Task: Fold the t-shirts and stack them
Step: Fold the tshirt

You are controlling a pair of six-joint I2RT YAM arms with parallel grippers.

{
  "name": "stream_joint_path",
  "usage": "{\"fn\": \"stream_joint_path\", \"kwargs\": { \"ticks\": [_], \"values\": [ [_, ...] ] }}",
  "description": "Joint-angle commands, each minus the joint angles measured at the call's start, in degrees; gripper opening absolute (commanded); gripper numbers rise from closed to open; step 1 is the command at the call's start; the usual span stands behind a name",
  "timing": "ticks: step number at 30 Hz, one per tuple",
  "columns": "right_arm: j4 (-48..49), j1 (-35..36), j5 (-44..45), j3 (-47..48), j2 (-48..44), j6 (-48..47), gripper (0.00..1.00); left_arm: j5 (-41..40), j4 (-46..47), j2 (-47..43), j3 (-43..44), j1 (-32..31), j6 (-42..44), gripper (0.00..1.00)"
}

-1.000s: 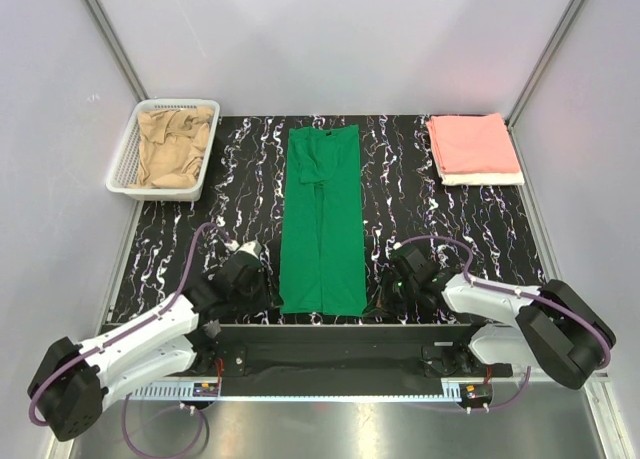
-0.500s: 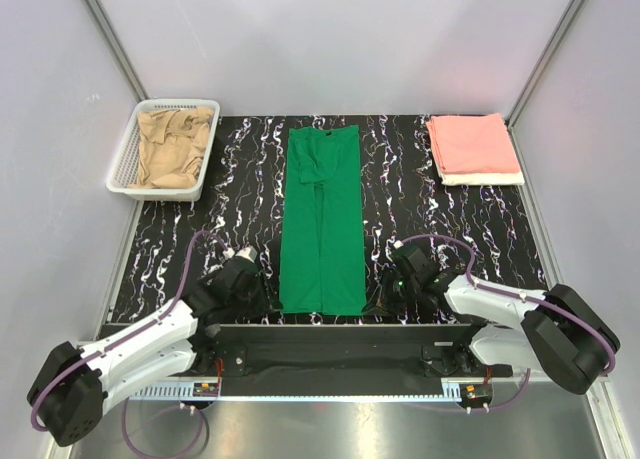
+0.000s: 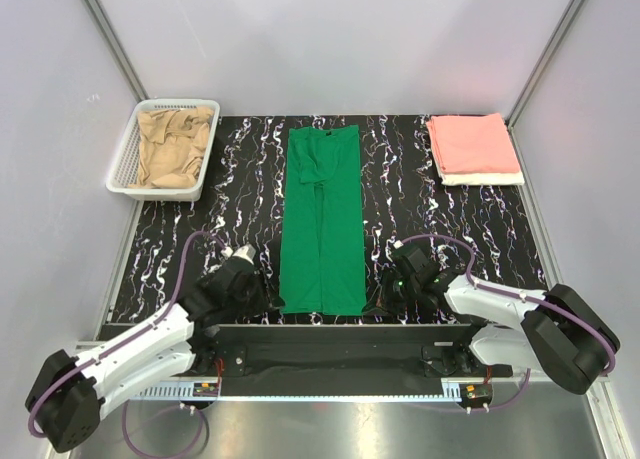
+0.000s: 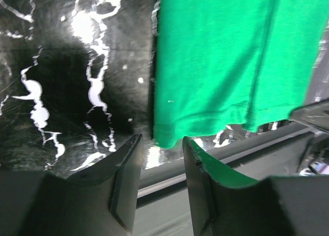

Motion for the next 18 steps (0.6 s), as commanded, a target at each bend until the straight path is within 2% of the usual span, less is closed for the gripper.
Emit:
{"fn": "stream_joint_path", "kwargs": {
  "ticks": [1,9,18],
  "values": [
    [-0.14,0.51,0.67,-0.01,-0.13,-0.50,0.00,-0.08,0.87,-1.91,1.87,0.28,-0.74,0.43],
    [-0.31,0.51,0.41,0.60,-0.66,0.02,0.00,-0.34,0.87,3.45,1.61,0.28,-0.04,0.40],
    [-0.49,0.51,0.93,-0.10,-1.45,0.29,0.00,-0.17,2.45,1.69,-0.41,0.28,-0.57,0.37]
  ]
}}
